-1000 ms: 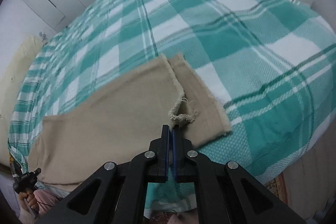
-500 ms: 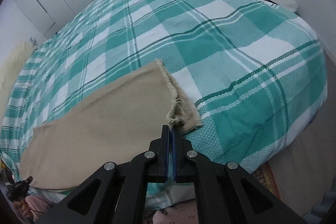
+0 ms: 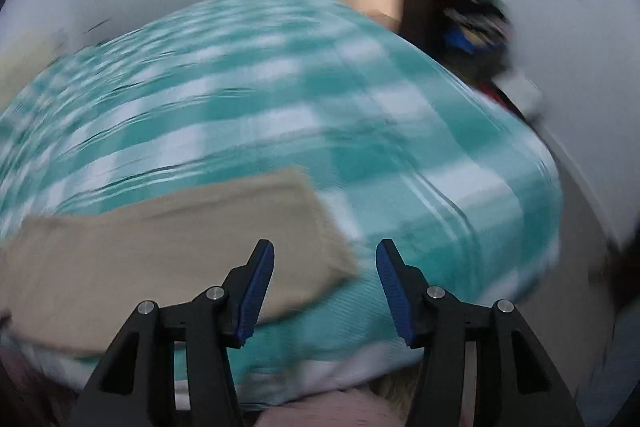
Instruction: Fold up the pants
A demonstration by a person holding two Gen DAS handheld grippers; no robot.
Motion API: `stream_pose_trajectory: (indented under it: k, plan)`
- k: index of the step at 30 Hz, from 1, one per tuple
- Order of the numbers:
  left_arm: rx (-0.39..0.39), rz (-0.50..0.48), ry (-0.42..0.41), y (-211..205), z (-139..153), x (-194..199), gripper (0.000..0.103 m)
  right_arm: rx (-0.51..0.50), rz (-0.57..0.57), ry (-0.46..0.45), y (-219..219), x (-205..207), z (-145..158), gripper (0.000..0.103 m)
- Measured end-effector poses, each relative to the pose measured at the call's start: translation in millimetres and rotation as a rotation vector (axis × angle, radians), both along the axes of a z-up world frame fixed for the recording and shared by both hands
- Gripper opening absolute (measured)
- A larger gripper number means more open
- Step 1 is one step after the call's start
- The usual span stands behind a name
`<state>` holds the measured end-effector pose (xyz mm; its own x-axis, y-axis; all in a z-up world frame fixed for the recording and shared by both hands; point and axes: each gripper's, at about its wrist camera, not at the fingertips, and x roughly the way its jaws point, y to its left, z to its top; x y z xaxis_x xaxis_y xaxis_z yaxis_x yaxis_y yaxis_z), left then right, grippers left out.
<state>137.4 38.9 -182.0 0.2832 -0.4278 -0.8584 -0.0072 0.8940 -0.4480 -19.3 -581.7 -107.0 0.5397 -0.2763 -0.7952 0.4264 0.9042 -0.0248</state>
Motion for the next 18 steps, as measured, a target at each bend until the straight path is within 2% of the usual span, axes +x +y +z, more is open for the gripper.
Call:
stream_pose_trajectory:
  k: [2,3,4,5,7,8,10,12,14,15,17,18]
  plan:
    - [-0.021,0.015,-0.004,5,-1,-2,0.020,0.060,0.166,0.026,26,23,-2,0.053]
    - [-0.029,0.018,-0.001,6,-2,-2,0.018,0.075,0.214,0.058,34,33,-8,0.053]
    - [-0.036,0.022,0.000,7,-3,-3,0.011,0.083,0.260,0.119,41,45,-19,0.053]
    - [-0.051,0.024,-0.002,9,-4,-4,0.008,0.085,0.286,0.196,45,55,-35,0.053]
    - [-0.051,0.019,-0.020,8,-4,-7,0.004,0.119,0.271,0.343,39,66,-72,0.053]
    - [-0.043,0.014,-0.024,7,-3,-8,0.004,0.153,0.260,0.380,34,67,-84,0.054]
    - [-0.016,0.001,-0.042,4,-1,-13,0.003,0.210,0.241,0.367,24,65,-90,0.054]
    - [-0.005,0.000,-0.046,3,-1,-14,0.004,0.221,0.234,0.352,21,63,-89,0.054]
    - [-0.017,0.022,-0.038,7,-3,-12,0.011,0.221,0.233,0.347,19,61,-90,0.054]
    - [-0.032,0.040,-0.029,11,-2,-12,0.017,0.215,0.235,0.347,20,60,-91,0.054]
    - [-0.064,0.069,-0.029,23,0,-13,0.038,0.198,0.239,0.352,22,60,-91,0.054]
    - [-0.082,0.096,-0.043,32,3,-14,0.056,0.192,0.239,0.353,25,60,-91,0.054]
